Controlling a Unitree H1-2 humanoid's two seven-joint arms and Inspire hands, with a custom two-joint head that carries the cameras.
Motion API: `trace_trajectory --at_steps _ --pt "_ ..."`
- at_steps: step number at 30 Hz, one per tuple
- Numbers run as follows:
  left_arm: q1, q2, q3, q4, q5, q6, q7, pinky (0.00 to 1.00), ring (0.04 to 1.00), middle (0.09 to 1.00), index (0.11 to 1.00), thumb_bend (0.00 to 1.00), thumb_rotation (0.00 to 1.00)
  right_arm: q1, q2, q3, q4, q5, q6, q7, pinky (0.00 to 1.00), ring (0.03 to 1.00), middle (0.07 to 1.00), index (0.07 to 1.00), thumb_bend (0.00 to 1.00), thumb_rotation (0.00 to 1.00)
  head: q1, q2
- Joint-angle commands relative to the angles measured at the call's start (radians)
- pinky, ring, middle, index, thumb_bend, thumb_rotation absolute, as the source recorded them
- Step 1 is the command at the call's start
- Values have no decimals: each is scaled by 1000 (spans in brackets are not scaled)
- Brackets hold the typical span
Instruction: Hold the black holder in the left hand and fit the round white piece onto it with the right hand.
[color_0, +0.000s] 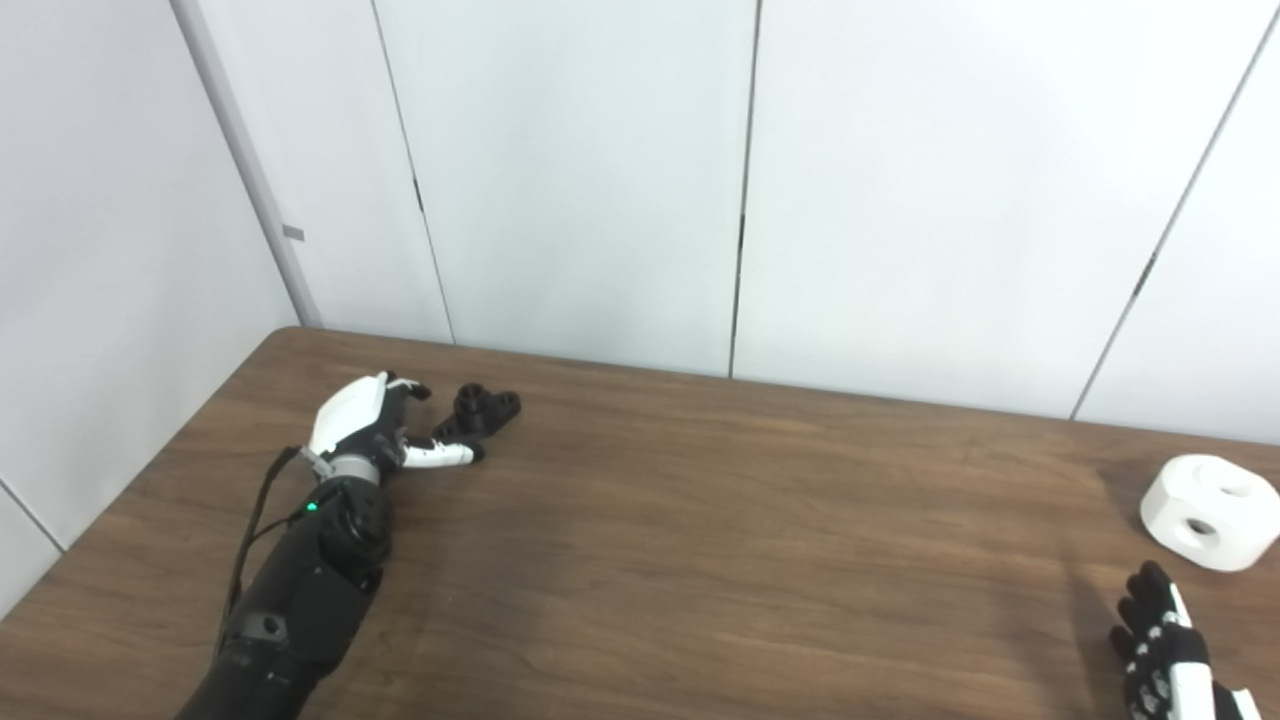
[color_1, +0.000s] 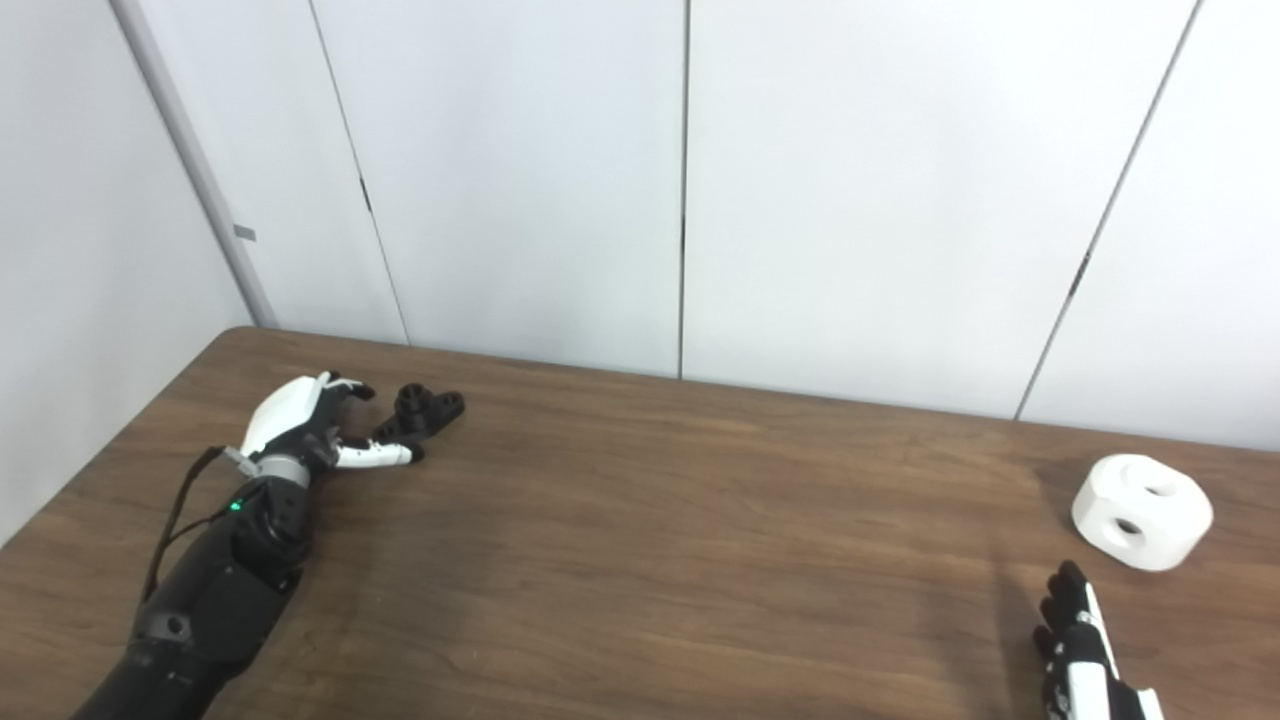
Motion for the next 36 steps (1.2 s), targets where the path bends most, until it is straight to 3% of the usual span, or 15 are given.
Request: trace_trajectory --at_steps 1,18,24,36 --pt "-65 33 -9 6 26 -12 32 1000 1000 997 826 884 352 -1 6 3 -28 -7 -3 -5 1000 1000 1000 1000 599 1000 -1 1" --pt "-78 23 -31 41 7 -30 37 1000 1000 968 776 878 363 6 6 8 -41 -4 -5 0 1000 1000 1000 1000 555 1000 -10 10" --pt "-79 21 -39 54 8 -32 37 1000 1000 957 761 882 376 7 4 7 -46 3 0 1 1000 1000 1000 1000 595 1000 -12 14" --pt "-74 21 -36 64 -8 -24 33 1000 1000 928 712 848 304 8 1 5 -45 10 -4 5 1000 1000 1000 1000 578 1000 -11 22"
